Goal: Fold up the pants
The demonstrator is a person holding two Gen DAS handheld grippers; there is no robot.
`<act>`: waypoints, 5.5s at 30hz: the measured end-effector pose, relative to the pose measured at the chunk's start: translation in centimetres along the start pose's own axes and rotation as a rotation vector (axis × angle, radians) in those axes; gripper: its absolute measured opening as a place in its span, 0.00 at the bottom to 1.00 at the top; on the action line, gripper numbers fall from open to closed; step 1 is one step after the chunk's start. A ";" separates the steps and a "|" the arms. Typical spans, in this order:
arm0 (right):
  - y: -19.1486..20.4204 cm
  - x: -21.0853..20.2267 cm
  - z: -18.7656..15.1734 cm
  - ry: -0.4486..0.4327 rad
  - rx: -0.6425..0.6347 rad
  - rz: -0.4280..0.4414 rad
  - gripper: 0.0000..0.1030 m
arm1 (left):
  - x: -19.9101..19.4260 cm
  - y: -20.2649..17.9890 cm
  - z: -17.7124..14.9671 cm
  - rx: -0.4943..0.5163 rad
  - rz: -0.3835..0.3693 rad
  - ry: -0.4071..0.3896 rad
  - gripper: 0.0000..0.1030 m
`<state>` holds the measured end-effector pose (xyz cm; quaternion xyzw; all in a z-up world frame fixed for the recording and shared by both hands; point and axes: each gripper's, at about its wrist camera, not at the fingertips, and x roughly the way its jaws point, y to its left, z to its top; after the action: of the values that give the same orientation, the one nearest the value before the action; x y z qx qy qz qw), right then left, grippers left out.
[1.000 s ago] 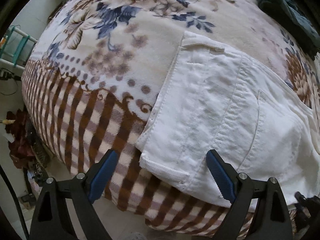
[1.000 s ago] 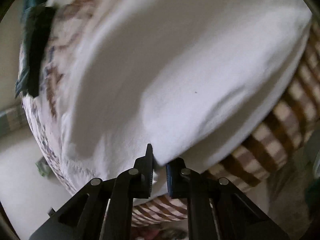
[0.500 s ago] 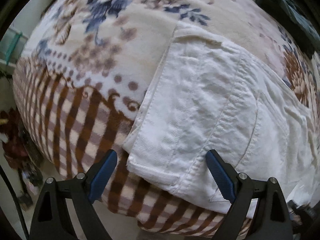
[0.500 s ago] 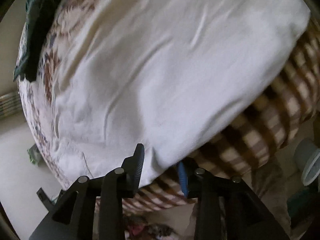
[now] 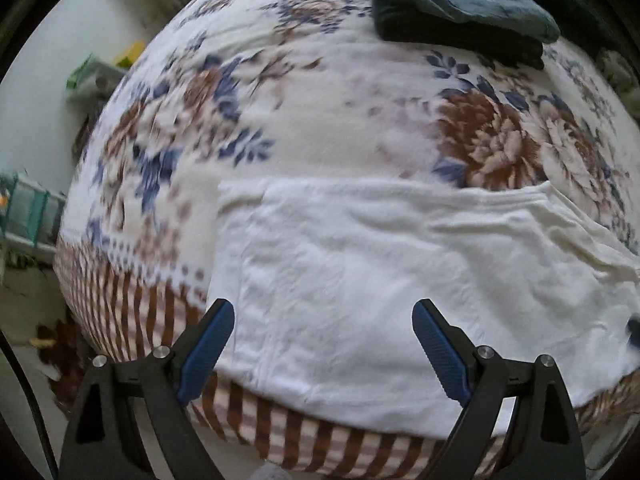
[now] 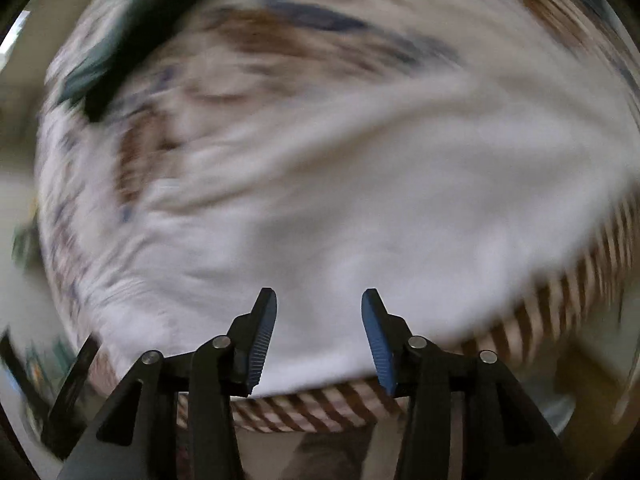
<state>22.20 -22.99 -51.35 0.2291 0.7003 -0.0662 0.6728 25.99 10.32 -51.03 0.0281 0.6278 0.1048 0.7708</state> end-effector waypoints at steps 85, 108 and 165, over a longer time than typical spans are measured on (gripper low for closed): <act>19.0 17.8 16.7 0.512 -0.685 0.182 0.11 | 3.2 -6.6 5.7 -0.233 0.134 0.163 0.88; 7.1 2.0 21.1 -0.054 -0.385 0.345 0.85 | -0.2 -10.9 4.6 -0.102 -0.008 0.100 0.88; -48.7 -0.2 6.9 -0.173 0.582 0.422 0.69 | 2.3 -45.3 -4.0 0.286 -0.276 0.250 0.91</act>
<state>8.52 -68.94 -62.22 0.5439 0.5299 -0.1416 0.6351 28.24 -33.80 -61.99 0.0376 0.7246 -0.0888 0.6824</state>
